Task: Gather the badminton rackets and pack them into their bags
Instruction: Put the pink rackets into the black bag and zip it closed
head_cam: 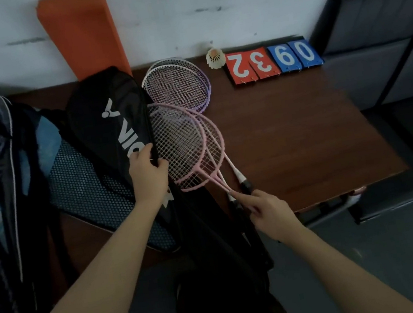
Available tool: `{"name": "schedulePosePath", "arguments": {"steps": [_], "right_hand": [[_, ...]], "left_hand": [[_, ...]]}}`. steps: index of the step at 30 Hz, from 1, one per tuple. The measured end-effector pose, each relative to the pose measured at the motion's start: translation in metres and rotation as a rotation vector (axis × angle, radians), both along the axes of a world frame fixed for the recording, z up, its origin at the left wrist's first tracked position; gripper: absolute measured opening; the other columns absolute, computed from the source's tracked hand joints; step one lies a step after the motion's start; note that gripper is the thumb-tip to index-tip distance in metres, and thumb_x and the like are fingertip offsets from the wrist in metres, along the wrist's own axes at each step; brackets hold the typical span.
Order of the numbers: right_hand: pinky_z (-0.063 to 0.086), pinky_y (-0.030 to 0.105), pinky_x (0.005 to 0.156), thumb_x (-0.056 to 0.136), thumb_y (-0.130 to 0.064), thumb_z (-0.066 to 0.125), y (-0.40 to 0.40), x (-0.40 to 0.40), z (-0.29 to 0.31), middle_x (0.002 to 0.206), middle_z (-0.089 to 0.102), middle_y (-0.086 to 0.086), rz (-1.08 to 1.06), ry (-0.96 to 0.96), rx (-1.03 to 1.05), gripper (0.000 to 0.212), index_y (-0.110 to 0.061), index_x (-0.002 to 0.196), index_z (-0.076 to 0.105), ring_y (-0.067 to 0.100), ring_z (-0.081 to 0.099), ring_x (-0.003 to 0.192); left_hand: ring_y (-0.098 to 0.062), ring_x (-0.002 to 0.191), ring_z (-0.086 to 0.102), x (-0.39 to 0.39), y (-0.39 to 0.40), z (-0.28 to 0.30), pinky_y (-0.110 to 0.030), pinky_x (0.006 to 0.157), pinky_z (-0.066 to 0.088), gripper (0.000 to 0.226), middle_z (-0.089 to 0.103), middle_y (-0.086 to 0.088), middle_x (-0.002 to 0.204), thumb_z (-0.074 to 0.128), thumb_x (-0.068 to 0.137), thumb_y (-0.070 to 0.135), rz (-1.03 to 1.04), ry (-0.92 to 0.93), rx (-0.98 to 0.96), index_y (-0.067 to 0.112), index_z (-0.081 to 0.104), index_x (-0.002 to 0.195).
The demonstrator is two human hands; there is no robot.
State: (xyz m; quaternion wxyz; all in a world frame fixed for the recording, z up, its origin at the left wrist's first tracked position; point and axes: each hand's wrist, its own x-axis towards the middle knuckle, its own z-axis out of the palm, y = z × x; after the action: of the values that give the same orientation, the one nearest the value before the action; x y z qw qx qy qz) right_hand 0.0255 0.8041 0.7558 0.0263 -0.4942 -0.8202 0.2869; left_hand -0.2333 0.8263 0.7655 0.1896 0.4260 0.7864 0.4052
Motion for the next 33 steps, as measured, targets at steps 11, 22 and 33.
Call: {"name": "schedulePosePath", "arguments": {"steps": [11, 22, 33], "right_hand": [[0.043, 0.017, 0.058, 0.080, 0.005, 0.051, 0.037, -0.083, -0.012, 0.100, 0.061, 0.004, -0.065, 0.269, -0.102, 0.063, -0.029, 0.133, 0.050, 0.010, 0.055, 0.073], [0.052, 0.036, 0.081, 0.082, -0.010, 0.062, 0.059, -0.156, -0.028, 0.103, 0.066, 0.009, -0.130, 0.341, -0.066, 0.049, -0.023, 0.129, 0.055, 0.019, 0.062, 0.088], [0.045, 0.028, 0.074, 0.089, -0.021, 0.056, 0.060, -0.183, -0.047, 0.106, 0.061, 0.005, 0.008, 0.204, -0.078, 0.043, -0.026, 0.132, 0.052, 0.018, 0.057, 0.096]], "left_hand": [[-0.015, 0.100, 0.054, -0.002, -0.040, -0.003, -0.009, 0.086, 0.036, 0.045, 0.054, -0.011, 0.110, 0.062, 0.083, 0.003, -0.140, -0.013, 0.081, 0.003, 0.054, 0.127], [-0.005, 0.091, 0.054, -0.033, -0.055, -0.003, 0.002, 0.077, 0.036, 0.046, 0.057, -0.004, 0.107, 0.062, 0.085, 0.006, -0.053, -0.082, 0.037, 0.013, 0.053, 0.130], [-0.028, 0.116, 0.040, -0.034, -0.073, -0.038, -0.043, 0.088, 0.047, 0.082, 0.040, -0.010, 0.127, 0.059, 0.082, 0.035, -0.211, 0.115, -0.488, 0.023, 0.011, 0.147]]}}
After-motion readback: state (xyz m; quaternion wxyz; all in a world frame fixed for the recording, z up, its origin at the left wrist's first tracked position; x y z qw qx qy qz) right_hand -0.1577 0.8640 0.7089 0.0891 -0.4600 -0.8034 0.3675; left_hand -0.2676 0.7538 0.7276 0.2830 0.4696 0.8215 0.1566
